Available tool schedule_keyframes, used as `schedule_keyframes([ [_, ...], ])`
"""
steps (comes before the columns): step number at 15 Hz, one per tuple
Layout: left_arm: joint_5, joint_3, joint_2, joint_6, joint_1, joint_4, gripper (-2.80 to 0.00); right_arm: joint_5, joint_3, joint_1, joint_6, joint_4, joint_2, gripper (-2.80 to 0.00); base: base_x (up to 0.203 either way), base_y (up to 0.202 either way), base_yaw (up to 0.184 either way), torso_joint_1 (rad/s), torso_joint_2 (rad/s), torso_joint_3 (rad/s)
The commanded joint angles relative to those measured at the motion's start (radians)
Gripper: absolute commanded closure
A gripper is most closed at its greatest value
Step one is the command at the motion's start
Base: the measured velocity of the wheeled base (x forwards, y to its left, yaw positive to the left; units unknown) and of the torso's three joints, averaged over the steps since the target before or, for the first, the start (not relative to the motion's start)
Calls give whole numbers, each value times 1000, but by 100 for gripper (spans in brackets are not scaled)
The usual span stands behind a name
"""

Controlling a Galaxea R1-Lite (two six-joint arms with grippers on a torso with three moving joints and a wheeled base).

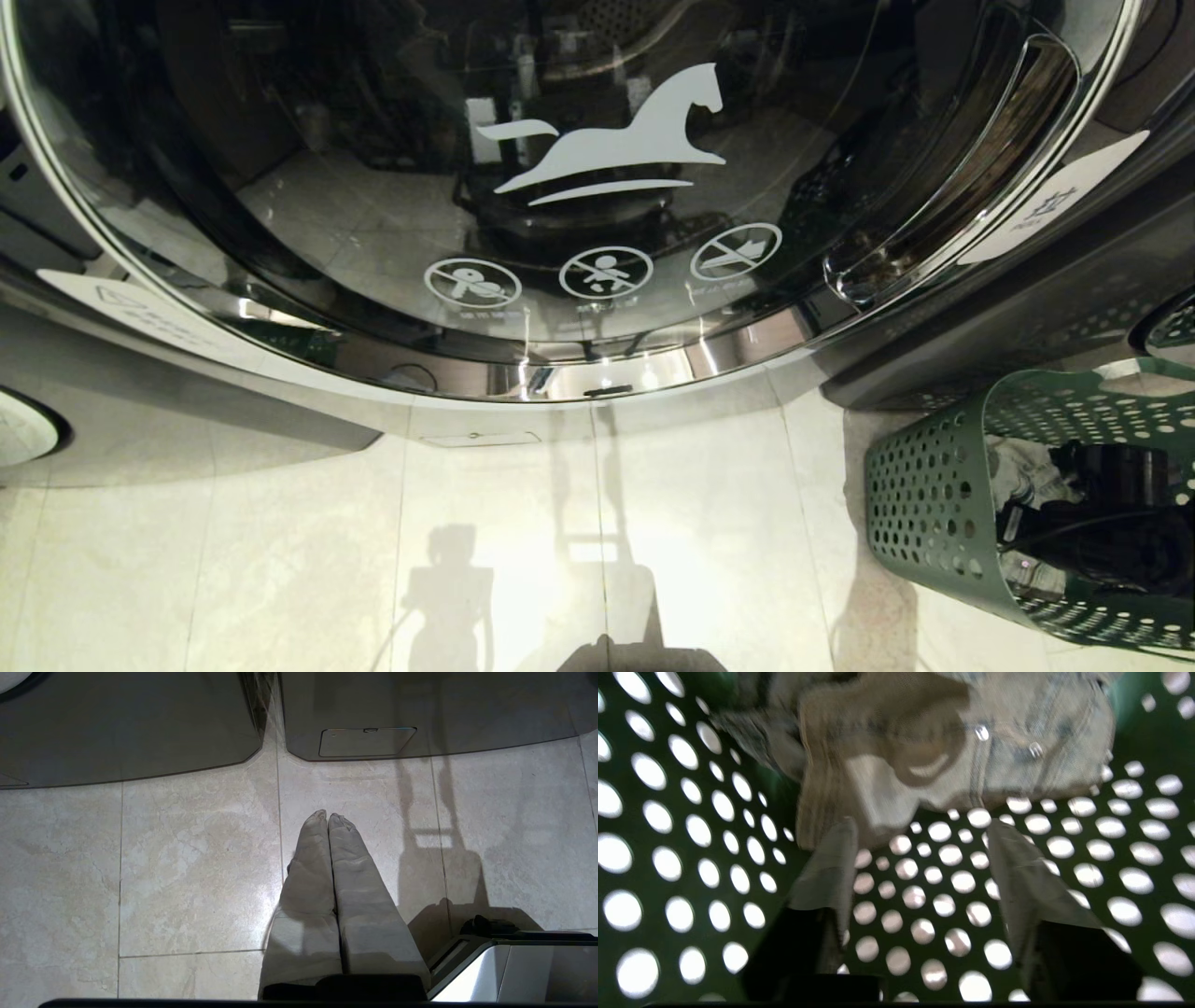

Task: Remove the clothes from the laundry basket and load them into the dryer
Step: Take the clothes out of the basket

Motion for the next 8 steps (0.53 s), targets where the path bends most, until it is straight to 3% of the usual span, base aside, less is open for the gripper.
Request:
schedule_keyframes([
  [1, 0, 0, 1, 0, 1, -1, 0, 1, -15, 0, 1, -27, 45, -280, 0, 0, 0, 0, 0, 0],
  [6, 0, 0, 1, 0, 1, -1, 0, -1, -57, 26, -8, -239, 143, -280, 0, 0, 0, 0, 0, 0],
  [8, 0, 0, 0, 0, 0, -1, 0, -8, -97, 40, -12, -263, 174, -280, 0, 0, 0, 0, 0, 0],
])
